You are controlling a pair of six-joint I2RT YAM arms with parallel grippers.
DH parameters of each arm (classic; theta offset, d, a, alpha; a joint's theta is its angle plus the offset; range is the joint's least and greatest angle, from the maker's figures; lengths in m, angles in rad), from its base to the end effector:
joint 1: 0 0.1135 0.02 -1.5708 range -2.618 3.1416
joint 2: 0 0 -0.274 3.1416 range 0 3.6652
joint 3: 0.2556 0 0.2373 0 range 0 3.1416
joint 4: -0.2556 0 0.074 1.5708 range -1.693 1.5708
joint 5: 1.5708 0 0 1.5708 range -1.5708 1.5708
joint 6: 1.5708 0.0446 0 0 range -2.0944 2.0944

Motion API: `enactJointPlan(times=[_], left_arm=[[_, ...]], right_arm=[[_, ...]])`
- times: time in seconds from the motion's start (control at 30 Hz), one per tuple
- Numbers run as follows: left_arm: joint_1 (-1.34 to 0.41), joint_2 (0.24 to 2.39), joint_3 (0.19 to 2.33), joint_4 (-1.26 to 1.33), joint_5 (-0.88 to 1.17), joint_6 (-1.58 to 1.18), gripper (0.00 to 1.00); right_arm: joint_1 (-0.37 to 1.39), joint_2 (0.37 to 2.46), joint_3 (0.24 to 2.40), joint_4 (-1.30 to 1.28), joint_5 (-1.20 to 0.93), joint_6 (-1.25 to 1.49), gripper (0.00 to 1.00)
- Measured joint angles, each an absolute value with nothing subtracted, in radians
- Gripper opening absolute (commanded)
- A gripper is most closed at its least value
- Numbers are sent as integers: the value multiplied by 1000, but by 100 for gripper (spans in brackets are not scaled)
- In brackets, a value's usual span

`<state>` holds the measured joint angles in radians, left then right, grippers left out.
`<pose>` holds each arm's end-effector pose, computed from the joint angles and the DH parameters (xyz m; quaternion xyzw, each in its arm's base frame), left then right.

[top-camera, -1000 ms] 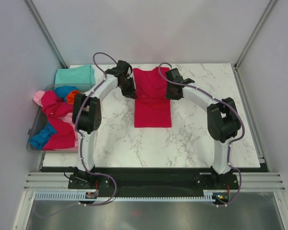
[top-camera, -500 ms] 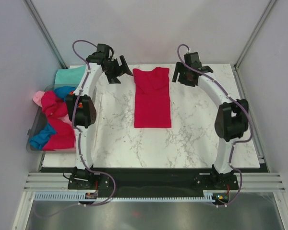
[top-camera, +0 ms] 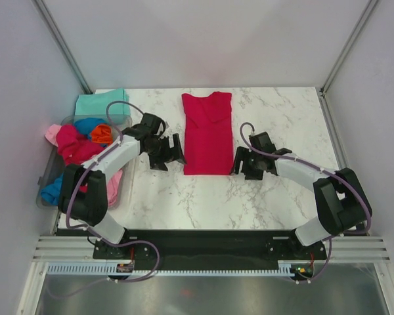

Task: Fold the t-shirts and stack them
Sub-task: Fold the tshirt

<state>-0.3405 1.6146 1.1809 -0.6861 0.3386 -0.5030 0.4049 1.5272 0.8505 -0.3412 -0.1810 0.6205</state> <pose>0.2930 -0.1195 0.2407 -0.0404 0.9606 -0.2401 0.1339 0.2602 0.1202 0.1899 0.0786 0.9552 0.2091 0.1942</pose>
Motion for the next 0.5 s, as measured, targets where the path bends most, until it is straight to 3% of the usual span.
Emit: enactJointPlan(times=[0.3, 0.5], left_arm=[[-329, 1606, 922, -506, 352, -527, 79], [-329, 1626, 895, -385, 379, -558, 74]], right_arm=[[409, 1538, 792, -204, -189, 669, 64], [409, 1608, 790, -122, -195, 684, 43]])
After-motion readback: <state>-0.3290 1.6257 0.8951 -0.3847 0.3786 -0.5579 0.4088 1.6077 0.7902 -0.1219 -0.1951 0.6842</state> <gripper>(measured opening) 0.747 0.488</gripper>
